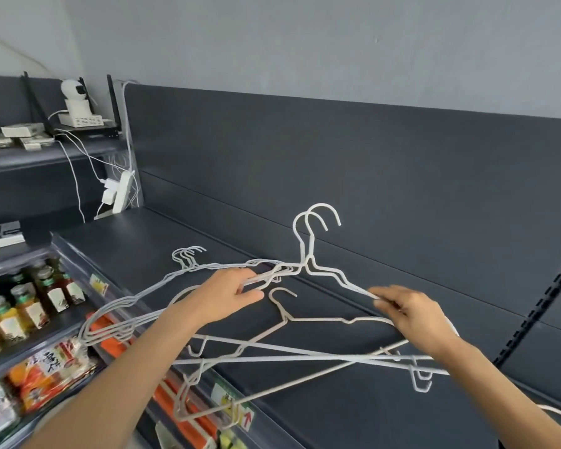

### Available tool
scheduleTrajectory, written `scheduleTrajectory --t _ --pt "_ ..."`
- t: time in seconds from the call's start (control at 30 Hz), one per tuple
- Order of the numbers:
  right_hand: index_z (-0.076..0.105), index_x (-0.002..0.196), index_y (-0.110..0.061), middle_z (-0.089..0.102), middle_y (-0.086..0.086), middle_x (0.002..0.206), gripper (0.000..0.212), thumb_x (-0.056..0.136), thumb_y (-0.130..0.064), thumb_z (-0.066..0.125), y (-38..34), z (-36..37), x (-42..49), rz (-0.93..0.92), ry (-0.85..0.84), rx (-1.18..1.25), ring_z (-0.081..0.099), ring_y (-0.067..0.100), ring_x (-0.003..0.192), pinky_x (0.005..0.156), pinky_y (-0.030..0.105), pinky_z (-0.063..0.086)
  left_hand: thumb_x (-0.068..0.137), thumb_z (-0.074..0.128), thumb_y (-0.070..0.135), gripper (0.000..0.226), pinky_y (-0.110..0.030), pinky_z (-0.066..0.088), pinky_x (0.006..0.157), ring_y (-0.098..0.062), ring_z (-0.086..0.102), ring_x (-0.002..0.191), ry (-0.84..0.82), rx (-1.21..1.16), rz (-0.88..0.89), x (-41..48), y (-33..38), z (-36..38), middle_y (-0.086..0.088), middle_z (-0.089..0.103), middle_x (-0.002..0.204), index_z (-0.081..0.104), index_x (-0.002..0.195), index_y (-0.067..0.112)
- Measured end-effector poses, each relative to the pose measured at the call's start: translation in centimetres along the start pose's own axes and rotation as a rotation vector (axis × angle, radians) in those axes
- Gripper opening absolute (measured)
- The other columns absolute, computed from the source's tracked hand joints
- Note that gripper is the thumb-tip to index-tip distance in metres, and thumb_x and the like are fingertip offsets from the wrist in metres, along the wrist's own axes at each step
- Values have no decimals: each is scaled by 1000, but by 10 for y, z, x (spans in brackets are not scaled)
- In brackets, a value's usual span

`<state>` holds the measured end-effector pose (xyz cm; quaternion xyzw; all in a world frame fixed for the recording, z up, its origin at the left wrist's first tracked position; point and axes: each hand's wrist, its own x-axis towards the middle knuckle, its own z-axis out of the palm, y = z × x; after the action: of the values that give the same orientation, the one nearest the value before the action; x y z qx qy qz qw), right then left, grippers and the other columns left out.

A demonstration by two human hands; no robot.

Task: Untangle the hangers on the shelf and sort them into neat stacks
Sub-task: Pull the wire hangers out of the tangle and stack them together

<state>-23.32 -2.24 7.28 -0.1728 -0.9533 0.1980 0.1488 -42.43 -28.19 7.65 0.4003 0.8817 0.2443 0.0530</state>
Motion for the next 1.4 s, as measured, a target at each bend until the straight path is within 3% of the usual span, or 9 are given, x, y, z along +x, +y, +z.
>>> scheduleTrajectory --t 0.07,0.2,0.37,0.5,0.73,1.0,1.1,1.2,1.4 --pt "64 97 -40 67 -2 96 15 90 -33 53 3 2 8 33 -74 89 59 19 87 82 29 46 91 49 36 23 -39 47 71 -20 52 70 23 -14 0 3 -4 0 -7 60 79 59 86 17" --pt "61 94 2 50 6 68 51 87 -47 50 14 -6 24 152 -236 302 41 17 62 67 27 39 95 44 27 31 -42 46 76 -24 54 72 90 -19 -24 7 -13 -1 -10 61 77 58 82 3" --pt "70 94 -15 68 14 81 20 86 -3 57 49 -18 34 227 -173 256 53 15 69 58 12 39 92 51 23 22 -41 48 80 -27 62 79 138 -64 -83 0 -32 -17 -10 69 80 65 76 24" --pt "71 101 -10 66 3 82 21 84 -4 60 59 -23 43 222 -27 175 58 17 79 78 23 38 93 51 22 27 -29 43 65 -26 51 62 141 -54 -109 -8 -33 -20 -12 62 69 63 70 32" --pt "72 99 -12 72 7 96 20 84 -5 61 63 -32 51 196 91 140 64 25 94 87 27 46 91 54 21 26 -39 46 79 -30 63 83 137 21 -256 -51 -67 -52 -10 70 82 62 74 39" --pt "72 97 -13 67 -4 69 20 86 -6 56 12 8 63 39 -135 215 61 18 75 79 26 44 93 51 14 21 -5 35 62 3 52 64 147 -36 -182 -24 -11 -10 -6 65 80 69 90 3" --pt "69 80 -24 54 -16 52 17 90 -21 56 -4 5 65 -7 -269 323 50 1 53 63 22 40 93 51 13 21 -14 30 62 -8 47 67 232 -26 -202 -14 -4 2 1 55 72 68 91 2" --pt "68 76 -24 62 -15 66 17 82 -40 63 -16 9 64 -54 -419 355 57 1 67 72 21 43 93 51 15 21 -19 29 74 -19 50 84 277 -1 -215 -11 -7 10 3 52 76 69 96 5" --pt "66 75 -27 62 -8 68 15 86 -18 61 -31 34 84 -72 -290 205 54 13 72 77 31 44 93 46 17 22 -32 43 79 -28 59 90 292 31 -315 -13 -24 4 -11 68 92 66 90 8"
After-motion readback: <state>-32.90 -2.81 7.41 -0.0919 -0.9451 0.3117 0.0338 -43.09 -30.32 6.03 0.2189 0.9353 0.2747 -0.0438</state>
